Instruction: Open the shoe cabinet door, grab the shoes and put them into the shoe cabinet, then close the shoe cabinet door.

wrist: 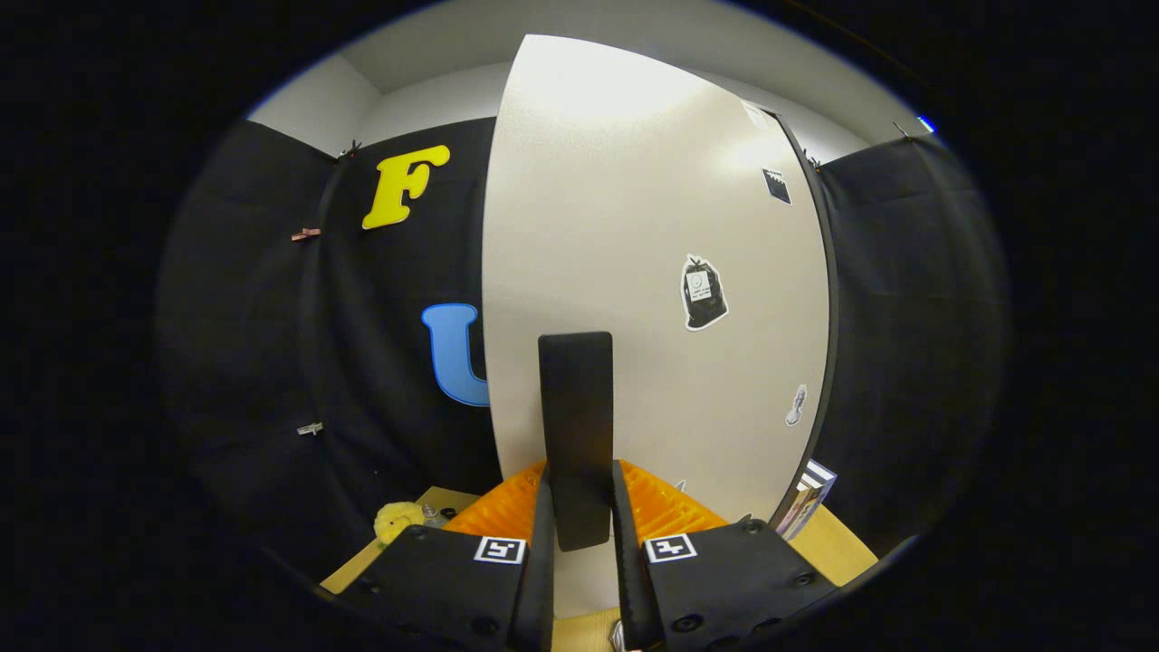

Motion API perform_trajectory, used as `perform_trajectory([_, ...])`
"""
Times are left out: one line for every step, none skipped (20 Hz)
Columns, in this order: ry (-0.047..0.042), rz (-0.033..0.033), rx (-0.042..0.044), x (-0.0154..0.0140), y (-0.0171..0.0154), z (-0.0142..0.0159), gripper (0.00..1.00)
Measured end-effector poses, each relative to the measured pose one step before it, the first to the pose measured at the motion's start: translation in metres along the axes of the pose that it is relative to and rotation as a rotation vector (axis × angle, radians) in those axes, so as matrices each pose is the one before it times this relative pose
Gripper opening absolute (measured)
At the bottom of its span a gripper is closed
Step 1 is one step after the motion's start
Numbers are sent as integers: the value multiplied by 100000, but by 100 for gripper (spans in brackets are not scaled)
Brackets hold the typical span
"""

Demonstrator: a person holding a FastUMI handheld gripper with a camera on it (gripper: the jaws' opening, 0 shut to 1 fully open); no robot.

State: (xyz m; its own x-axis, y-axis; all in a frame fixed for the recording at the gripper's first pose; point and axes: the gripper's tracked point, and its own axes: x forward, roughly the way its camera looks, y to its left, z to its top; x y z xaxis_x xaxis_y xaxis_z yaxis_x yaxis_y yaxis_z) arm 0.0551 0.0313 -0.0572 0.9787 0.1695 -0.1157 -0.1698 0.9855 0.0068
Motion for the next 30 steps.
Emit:
perform_trajectory([295, 1600, -110, -390, -310, 0, 33])
perform_trajectory([231, 1645, -7, -480, -250, -20, 33])
perform_trajectory([131, 1507, 54, -460, -308, 12, 33])
perform_trajectory([97, 1322, 63, -486, -278, -20, 33])
perform_trajectory([-19, 1209, 182, -481, -236, -24, 33])
perform_trajectory([135, 1091, 281, -487, -293, -29, 33])
perform_trajectory([65, 1066, 314, -485, -282, -27, 33])
perform_trajectory([160, 1093, 264, -509, -254, -9, 33])
perform_trajectory([180, 1044, 68, -373, -282, -41, 33])
perform_trajectory([155, 972, -132, -494, -308, 6, 33])
perform_trajectory([157, 876, -149, -387, -402, -9, 33])
perform_trajectory([54, 857, -253, -388, -415, -20, 33])
perform_trajectory([-51, 810, -177, -328, -373, -36, 33])
perform_trajectory([13, 685, -90, -525, -429, 29, 33])
perform_trajectory([46, 606, 41, -622, -434, -43, 33])
perform_trajectory([229, 473, 96, -545, -368, -53, 33])
perform_trajectory([175, 376, 38, -532, -385, 25, 33])
perform_trajectory([229, 221, 57, -529, -446, 16, 33])
perform_trajectory([247, -4, 20, -490, -496, -36, 33])
perform_trajectory([92, -240, 18, -584, -508, 42, 33])
perform_trajectory([86, -425, 35, -462, -559, -57, 33])
perform_trajectory([59, -503, 22, -534, -541, -1, 33])
perform_trajectory([-48, -629, 78, -425, -547, -82, 33])
perform_trajectory([111, -749, 121, -498, -609, -77, 32])
perform_trajectory([-20, -1000, 363, -467, -626, 76, 32])
perform_trajectory([131, -1213, 500, -448, -687, -1, 32])
perform_trajectory([186, -1211, 867, -511, -778, 68, 32])
perform_trajectory([137, -1124, 875, -432, -742, -44, 32])
perform_trajectory([165, -1300, 430, -640, -697, 2, 33])
perform_trajectory([-98, -1763, -19, -223, -443, 265, 33])
